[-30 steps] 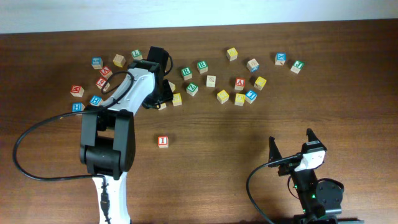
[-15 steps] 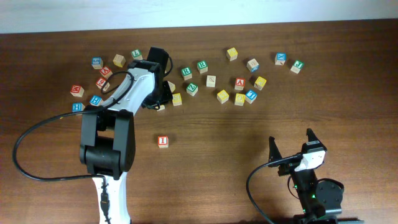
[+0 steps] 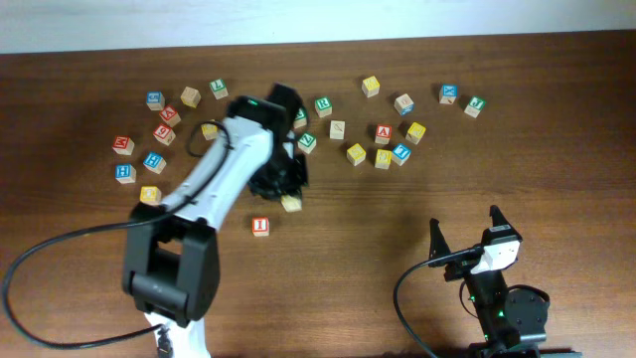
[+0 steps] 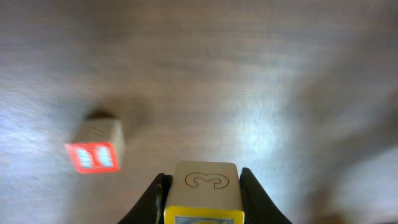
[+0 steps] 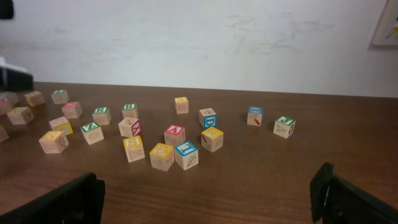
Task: Spell out ICRA
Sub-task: 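Place the yellow C block right of the red I block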
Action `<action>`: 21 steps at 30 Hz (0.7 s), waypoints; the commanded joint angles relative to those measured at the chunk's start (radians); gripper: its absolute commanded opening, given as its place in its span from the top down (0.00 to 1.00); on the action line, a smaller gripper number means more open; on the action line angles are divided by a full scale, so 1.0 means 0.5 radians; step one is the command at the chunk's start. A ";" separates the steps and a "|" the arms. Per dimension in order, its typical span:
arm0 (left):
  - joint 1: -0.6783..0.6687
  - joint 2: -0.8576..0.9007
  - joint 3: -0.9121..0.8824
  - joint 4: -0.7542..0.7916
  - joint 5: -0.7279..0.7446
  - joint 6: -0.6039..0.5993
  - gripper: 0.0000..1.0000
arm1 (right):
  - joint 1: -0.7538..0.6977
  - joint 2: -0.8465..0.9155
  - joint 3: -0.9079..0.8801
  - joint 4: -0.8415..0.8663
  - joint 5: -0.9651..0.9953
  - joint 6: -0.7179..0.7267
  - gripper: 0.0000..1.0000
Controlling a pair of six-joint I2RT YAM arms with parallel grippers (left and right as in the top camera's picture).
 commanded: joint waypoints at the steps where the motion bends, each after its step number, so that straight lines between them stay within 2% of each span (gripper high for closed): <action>1: -0.201 -0.014 -0.253 0.093 -0.198 -0.146 0.79 | 0.002 -0.013 -0.011 -0.014 0.015 0.022 0.02; 4: -0.216 -0.013 -0.435 0.317 -0.328 -0.156 0.80 | 0.002 -0.013 -0.011 -0.014 0.015 0.022 0.02; 11: -0.216 -0.011 -0.578 0.492 -0.586 -0.147 0.79 | 0.002 -0.013 -0.011 -0.014 0.015 0.022 0.02; 21: -0.217 -0.011 -0.660 0.494 -0.507 -0.150 0.78 | 0.002 -0.013 -0.011 -0.014 0.015 0.022 0.02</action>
